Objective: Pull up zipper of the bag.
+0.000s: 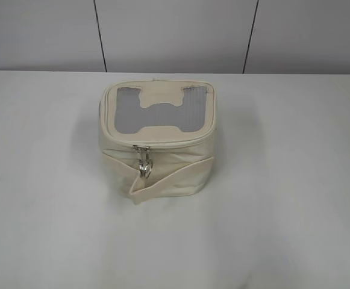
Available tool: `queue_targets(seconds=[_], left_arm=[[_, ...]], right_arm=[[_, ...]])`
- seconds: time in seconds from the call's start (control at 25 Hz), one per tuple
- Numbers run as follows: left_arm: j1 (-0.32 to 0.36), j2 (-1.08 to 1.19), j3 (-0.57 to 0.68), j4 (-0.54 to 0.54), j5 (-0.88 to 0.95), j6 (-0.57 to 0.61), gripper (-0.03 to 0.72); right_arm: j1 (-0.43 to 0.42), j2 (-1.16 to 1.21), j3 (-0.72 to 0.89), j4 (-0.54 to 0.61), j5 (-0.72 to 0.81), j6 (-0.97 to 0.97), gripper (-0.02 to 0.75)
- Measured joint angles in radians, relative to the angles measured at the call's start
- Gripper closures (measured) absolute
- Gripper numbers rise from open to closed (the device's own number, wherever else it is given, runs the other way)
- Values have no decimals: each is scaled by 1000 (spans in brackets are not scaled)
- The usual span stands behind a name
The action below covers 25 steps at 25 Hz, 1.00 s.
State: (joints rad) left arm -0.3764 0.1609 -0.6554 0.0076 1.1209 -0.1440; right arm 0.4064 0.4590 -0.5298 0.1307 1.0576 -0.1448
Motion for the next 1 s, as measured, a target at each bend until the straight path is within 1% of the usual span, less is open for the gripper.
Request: queue_targets(seconds=[0.12,0.28,0.44,0.52,0.64,0.8,1.0], left_arm=[[7,-105,59,19,47,-6,411],[29,-167,77,24,63,-3,414],[34,-168,90,13,-5,75,418],[34,-168,109,11,-49,98,420],[34,-168,117,2,-60,127,420],[34,-168,117,-45,-63,207,427],[37,-168,117,-61,-63,218,461]], right_arm=[[0,-144,15,-14,-1,5,369],[0,-302,16,-63,-1,18,369],[0,-415,28,-85,-2,30,369],[0,-443,30,-89,-4,33,369],[0,-465,31,-97,-5,40,370],[0,-465,31,-101,-6,42,383],[0,-465,31,-101,-6,45,388]])
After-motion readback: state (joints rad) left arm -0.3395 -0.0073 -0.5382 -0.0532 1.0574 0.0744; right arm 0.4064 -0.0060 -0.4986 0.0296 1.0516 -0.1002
